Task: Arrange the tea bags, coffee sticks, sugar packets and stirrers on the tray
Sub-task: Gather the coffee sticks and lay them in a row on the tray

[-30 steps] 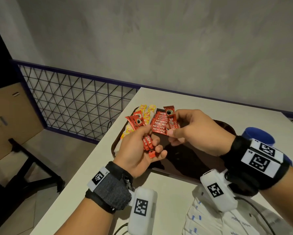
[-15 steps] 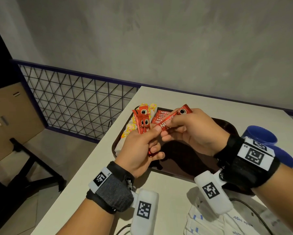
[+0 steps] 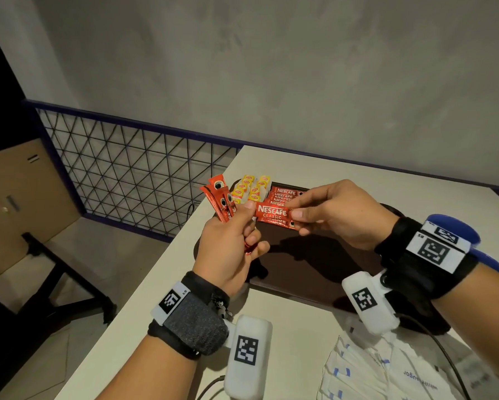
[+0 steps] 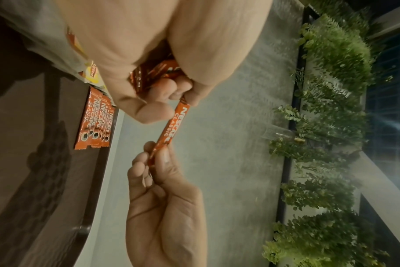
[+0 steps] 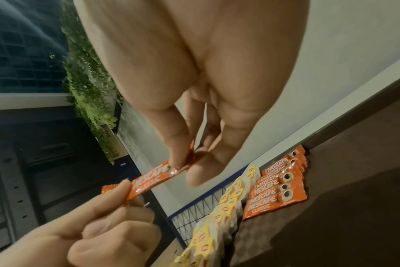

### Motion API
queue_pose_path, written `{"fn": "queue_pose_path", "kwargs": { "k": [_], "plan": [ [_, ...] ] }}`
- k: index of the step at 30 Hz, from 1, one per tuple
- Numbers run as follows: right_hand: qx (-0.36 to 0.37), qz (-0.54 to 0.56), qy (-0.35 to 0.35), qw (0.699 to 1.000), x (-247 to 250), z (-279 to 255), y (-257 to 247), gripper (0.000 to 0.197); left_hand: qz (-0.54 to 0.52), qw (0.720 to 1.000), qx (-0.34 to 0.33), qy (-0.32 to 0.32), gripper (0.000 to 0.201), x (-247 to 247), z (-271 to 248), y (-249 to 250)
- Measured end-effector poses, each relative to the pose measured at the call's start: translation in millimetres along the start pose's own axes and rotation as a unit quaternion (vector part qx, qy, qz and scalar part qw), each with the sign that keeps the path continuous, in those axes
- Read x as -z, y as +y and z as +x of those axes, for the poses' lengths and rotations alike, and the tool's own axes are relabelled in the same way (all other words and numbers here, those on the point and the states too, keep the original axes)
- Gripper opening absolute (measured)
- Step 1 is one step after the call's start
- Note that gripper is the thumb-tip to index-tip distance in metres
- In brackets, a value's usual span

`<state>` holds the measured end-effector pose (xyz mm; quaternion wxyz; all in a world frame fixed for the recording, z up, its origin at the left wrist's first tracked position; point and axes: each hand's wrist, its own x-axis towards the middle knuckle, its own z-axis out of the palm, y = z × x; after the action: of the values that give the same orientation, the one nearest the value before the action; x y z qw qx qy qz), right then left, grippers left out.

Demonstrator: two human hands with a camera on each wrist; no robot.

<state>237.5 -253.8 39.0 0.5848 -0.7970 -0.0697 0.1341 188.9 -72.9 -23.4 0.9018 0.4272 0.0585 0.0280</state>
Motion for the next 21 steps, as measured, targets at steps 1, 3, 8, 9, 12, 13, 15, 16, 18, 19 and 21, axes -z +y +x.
{"fn": "queue_pose_path", "kwargs": {
  "k": [1,3,8,9,12,13,15,16,18,19,21],
  "plan": [
    [-0.004,-0.011,-0.007,1.0,2,3,1,0.013,-0.003,1.0,0.002,0.007,0.022,1,1,0],
    [-0.009,-0.053,0.006,0.999,8,14,5,0.01,-0.014,1.0,0.007,0.027,0.026,2,3,1],
    [-0.022,-0.182,0.074,0.98,19,45,22,0.005,-0.034,0.998,0.016,0.053,0.028,5,7,3],
    [-0.032,-0.184,0.069,0.98,18,50,25,0.006,-0.036,0.998,0.017,0.051,0.027,6,7,2],
    [-0.053,-0.189,0.054,0.979,12,63,33,0.008,-0.034,0.998,0.02,0.049,0.027,6,7,1],
    [-0.056,-0.191,0.051,0.979,10,66,35,0.009,-0.034,0.998,0.02,0.05,0.028,7,7,1],
    [-0.062,-0.199,0.041,0.977,7,70,36,0.009,-0.034,0.998,0.018,0.049,0.029,7,8,1],
    [-0.065,-0.205,0.035,0.976,6,72,37,0.01,-0.033,0.998,0.018,0.048,0.029,7,8,1],
    [-0.073,-0.217,0.026,0.973,4,74,39,0.012,-0.032,0.998,0.019,0.046,0.029,7,8,1],
    [-0.076,-0.224,0.023,0.971,4,75,40,0.013,-0.031,0.998,0.019,0.046,0.03,7,8,1],
    [-0.078,-0.24,0.023,0.967,5,78,43,0.015,-0.029,0.998,0.018,0.046,0.031,7,8,1]
  ]
}}
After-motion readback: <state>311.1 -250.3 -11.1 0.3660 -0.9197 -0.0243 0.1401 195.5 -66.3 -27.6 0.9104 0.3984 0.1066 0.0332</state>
